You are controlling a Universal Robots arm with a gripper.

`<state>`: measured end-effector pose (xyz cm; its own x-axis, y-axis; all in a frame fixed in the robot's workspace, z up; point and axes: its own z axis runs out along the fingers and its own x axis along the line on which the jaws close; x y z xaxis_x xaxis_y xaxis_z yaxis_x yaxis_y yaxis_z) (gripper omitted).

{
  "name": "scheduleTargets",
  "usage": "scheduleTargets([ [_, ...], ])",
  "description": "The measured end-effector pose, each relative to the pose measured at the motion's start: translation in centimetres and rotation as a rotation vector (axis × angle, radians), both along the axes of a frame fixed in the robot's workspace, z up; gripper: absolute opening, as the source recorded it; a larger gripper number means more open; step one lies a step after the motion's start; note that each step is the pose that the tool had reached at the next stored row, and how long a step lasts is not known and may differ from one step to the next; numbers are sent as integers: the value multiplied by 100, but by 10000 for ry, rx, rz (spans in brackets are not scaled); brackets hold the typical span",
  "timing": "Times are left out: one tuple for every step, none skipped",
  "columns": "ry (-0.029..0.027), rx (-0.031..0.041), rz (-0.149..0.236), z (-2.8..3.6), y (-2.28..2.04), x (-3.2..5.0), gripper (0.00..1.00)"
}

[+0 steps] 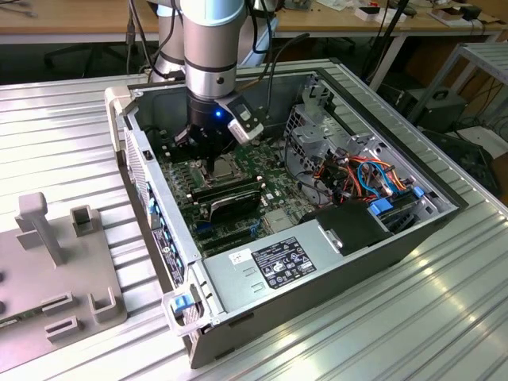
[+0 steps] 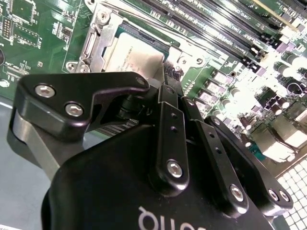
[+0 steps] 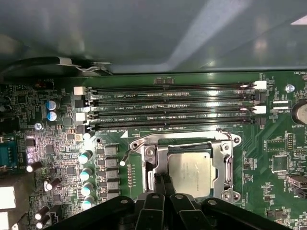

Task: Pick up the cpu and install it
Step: 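Close the cpu cover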

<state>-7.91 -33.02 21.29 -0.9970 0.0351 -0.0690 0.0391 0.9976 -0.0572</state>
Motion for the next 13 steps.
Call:
scheduleTargets([
  [-1, 1, 98, -1, 1, 0, 11],
  [-2, 3, 199, -2, 1, 0, 11],
  [-2, 4, 281, -3, 1, -1, 11],
  [-2, 2, 337, -3, 1, -3, 11],
  [-2, 3, 369, -3, 1, -7, 11],
  [-2, 3, 390, -3, 1, -9, 11],
  [-3, 3, 398, -3, 1, -10, 11],
  [-3, 3, 400, -3, 1, -12, 11],
  [-3, 3, 400, -3, 1, -15, 11],
  [-2, 4, 401, -4, 1, -17, 11],
  [-4, 4, 405, -6, 1, -20, 11],
  [-3, 3, 408, -7, 0, -23, 11],
  [-1, 2, 412, -10, 0, -24, 11],
])
